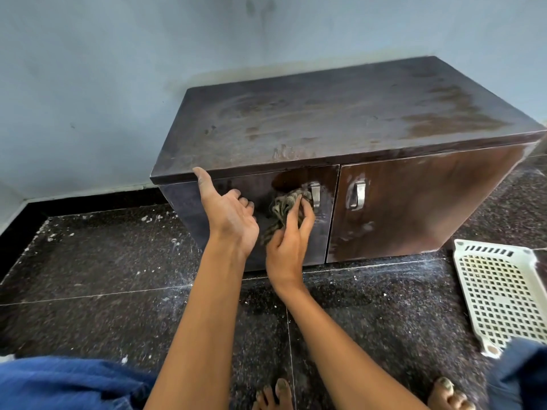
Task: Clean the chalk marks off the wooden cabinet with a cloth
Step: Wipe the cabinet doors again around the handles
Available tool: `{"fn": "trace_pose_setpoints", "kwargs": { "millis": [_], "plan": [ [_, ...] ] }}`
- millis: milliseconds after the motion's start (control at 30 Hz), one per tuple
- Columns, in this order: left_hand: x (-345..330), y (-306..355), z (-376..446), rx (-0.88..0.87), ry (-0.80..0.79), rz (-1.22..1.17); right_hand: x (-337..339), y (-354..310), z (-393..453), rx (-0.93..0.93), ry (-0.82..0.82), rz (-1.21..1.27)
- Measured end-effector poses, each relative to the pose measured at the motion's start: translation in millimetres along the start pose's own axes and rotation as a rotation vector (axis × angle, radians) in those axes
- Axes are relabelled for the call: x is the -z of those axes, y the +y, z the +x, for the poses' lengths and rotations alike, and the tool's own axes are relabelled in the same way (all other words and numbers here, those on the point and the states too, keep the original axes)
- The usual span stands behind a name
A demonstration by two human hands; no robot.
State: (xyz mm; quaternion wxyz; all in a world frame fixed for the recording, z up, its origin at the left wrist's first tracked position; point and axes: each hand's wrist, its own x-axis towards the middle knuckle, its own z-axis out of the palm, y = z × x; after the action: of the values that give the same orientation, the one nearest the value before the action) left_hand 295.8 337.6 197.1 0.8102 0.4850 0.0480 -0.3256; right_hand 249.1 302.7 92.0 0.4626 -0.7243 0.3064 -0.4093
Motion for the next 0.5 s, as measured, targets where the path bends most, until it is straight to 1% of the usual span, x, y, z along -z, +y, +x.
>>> {"fn": "trace_pose_setpoints", "kwargs": {
  "millis": [67,167,200,267,300,333,367,400,433,467,500],
  "plan": [
    [-0.4,-2.2,2.7,-0.018,-0.001,0.017,6.5,17.1,-0.2,0.086,-0.056,-0.105],
    [-2.7,-8.4,10.1,-0.048,0.007,0.018,9.1,5.9,4.2,0.035,-0.077,-0.078],
    [-3.1,-8.8,11.4,-0.065,-0.001,0.010,9.1,-2.8,5.7,0.101,-0.083,-0.076],
    [-1.1,-8.8,16.2,-0.087,-0.026,0.009,12.2,-19.9,9.5,0.324,-0.076,-0.058],
    [-0.9,-8.6,17.0,-0.096,-0.027,0.021,14.3,-21.8,12.9,0.408,-0.043,-0.049],
    [-0.3,-8.9,17.4,-0.109,-0.013,0.055,17.3,-19.6,17.8,0.467,0.048,-0.069],
    [-0.4,-8.8,18.5,-0.113,0.005,0.083,21.5,-14.3,23.5,0.487,0.166,-0.096],
    [-0.7,-8.3,19.1,-0.114,0.008,0.072,27.2,-8.7,28.4,0.461,0.265,-0.106],
    [-1.1,-7.8,18.4,-0.108,0.006,0.043,33.1,-1.6,33.7,0.423,0.326,-0.124],
    [-1.0,-7.9,18.8,-0.103,0.002,0.024,38.2,7.0,39.0,0.389,0.339,-0.155],
    [-1.8,-8.4,17.9,-0.101,-0.001,0.014,41.9,16.3,42.8,0.359,0.310,-0.189]
  ]
}}
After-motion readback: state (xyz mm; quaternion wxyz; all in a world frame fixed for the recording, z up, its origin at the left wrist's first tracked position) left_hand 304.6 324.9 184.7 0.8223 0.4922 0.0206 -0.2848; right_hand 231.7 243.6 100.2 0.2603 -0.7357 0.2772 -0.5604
